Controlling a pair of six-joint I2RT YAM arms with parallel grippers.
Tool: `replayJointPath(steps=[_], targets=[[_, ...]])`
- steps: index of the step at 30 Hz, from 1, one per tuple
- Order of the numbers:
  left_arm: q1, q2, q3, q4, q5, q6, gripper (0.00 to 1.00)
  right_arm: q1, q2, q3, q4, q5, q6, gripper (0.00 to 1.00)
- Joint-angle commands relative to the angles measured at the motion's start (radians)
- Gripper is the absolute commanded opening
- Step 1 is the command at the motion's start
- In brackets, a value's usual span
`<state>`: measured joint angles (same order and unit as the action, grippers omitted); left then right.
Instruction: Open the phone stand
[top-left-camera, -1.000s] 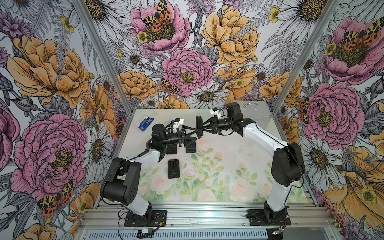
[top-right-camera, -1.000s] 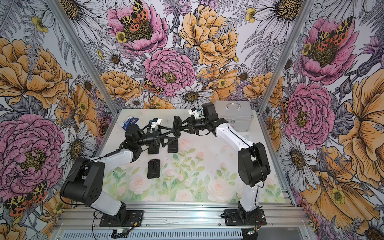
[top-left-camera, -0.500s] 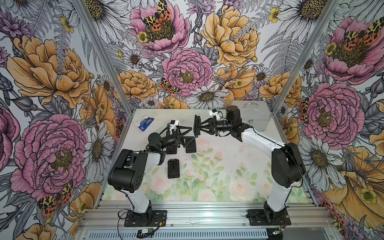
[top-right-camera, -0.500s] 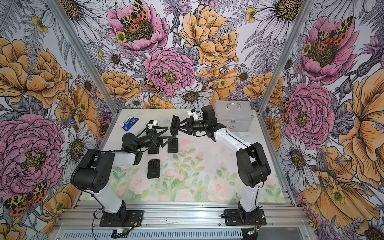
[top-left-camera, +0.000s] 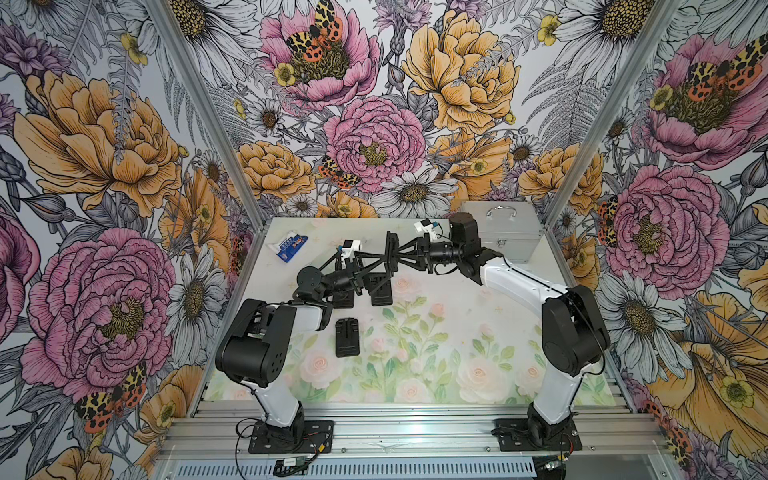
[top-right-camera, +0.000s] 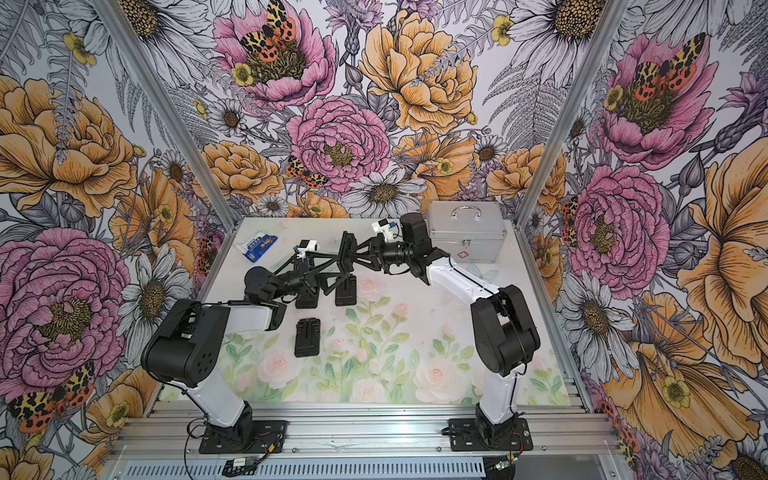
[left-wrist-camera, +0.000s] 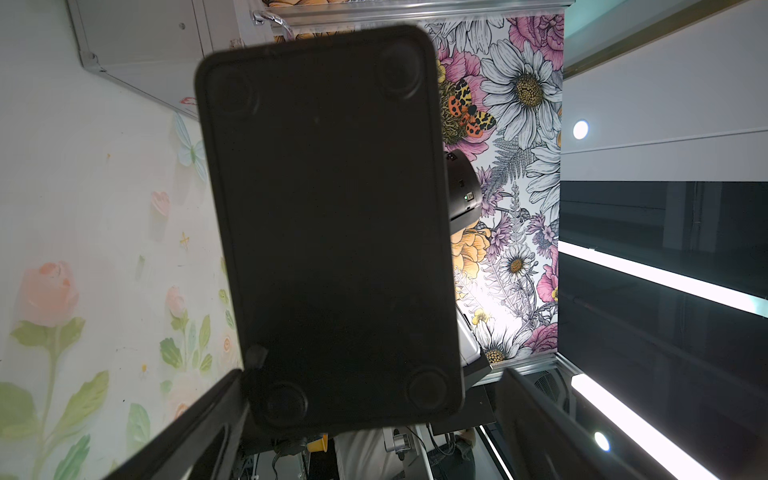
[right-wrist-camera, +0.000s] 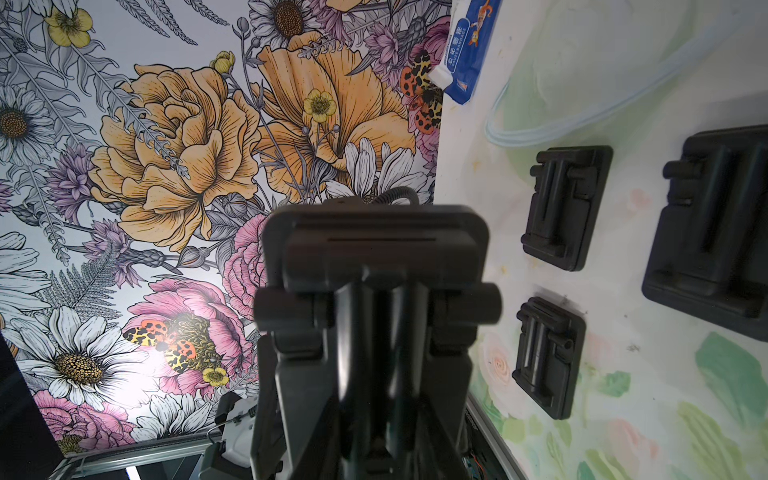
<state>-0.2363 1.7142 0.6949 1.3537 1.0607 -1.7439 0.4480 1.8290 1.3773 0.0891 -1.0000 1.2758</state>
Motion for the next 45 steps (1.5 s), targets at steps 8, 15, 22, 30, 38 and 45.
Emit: replayJointPath(steps=[8,15,22,30,38,45], targets=[[0.01,-0.04,0.012,-0.054,0.028,0.066,0.86,0.014,0.023,0.036,0.045,0.007,0.0,0.0],[0.035,-0.044,0.008,-0.056,0.033,0.07,0.69,0.014,0.024,0.036,0.045,0.011,-0.001,0.0],[0.072,-0.062,-0.006,-0.056,0.039,0.069,0.61,0.01,0.026,0.037,0.032,0.004,-0.009,0.0],[0.121,-0.079,-0.019,-0.06,0.059,0.069,0.61,-0.001,0.015,0.039,-0.006,-0.004,-0.032,0.0],[0.156,-0.085,-0.024,-0.06,0.072,0.071,0.6,-0.021,-0.003,0.033,-0.041,-0.012,-0.058,0.0],[0.203,-0.099,-0.026,-0.064,0.091,0.07,0.59,-0.053,-0.033,0.017,-0.086,-0.028,-0.091,0.0]])
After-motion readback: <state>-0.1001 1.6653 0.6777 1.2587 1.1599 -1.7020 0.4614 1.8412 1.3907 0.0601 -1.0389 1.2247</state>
